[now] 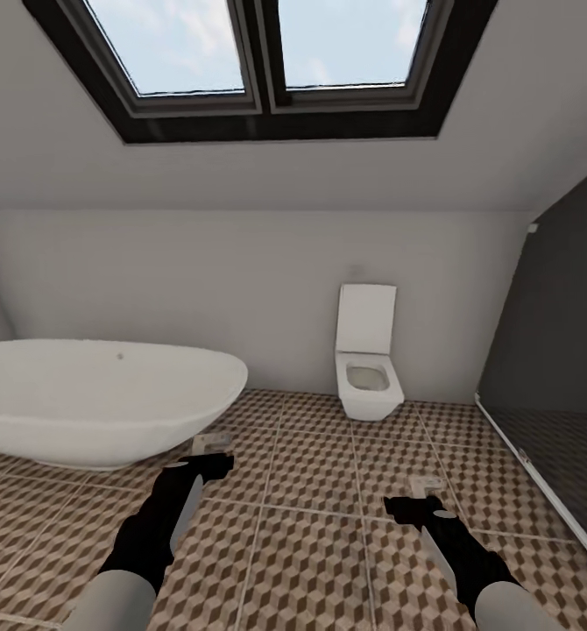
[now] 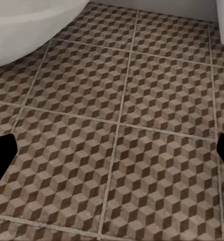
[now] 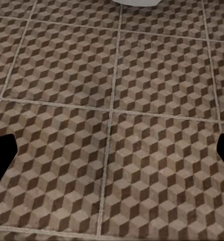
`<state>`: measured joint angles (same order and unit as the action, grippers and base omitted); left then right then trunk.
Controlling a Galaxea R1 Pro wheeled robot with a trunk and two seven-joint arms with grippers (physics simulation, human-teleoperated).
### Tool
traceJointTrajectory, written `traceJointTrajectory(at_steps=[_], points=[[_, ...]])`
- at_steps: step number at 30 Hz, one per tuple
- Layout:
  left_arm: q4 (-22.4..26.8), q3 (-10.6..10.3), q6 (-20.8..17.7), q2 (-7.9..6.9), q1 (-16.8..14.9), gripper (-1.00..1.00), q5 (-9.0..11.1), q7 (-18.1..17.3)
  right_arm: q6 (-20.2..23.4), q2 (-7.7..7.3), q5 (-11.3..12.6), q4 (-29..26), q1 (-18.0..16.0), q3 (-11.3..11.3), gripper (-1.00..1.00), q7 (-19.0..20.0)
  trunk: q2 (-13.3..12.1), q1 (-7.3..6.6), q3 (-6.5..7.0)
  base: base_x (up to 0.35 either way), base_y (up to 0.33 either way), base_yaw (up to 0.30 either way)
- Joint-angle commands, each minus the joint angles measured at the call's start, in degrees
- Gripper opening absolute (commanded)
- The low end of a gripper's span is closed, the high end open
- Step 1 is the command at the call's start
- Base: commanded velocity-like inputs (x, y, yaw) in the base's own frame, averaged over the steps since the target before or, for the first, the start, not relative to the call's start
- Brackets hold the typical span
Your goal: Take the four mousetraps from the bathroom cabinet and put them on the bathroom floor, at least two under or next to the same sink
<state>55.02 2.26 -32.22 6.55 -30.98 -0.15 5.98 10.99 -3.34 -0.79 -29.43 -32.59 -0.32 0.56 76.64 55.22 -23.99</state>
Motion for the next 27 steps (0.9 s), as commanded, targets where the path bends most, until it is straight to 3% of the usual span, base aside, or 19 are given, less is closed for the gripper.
traceJointTrajectory(at_steps=[1, 27], points=[[0.1, 0.1, -0.3, 0.04, 0.0, 1.00, 0.0, 0.1, 0.3, 0.00, -0.1, -0.1, 0.0, 0.0, 1.00, 0.1, -0.4, -0.23, 0.12, 0.000, 0.000, -0.285], [0.1, 0.1, 0.8, 0.04, 0.0, 1.00, 0.0, 0.2, 0.3, 0.00, -0.1, -0.1, 0.0, 0.0, 1.00, 0.1, -10.8, -5.94, 4.78, 0.000, 0.000, -0.285]])
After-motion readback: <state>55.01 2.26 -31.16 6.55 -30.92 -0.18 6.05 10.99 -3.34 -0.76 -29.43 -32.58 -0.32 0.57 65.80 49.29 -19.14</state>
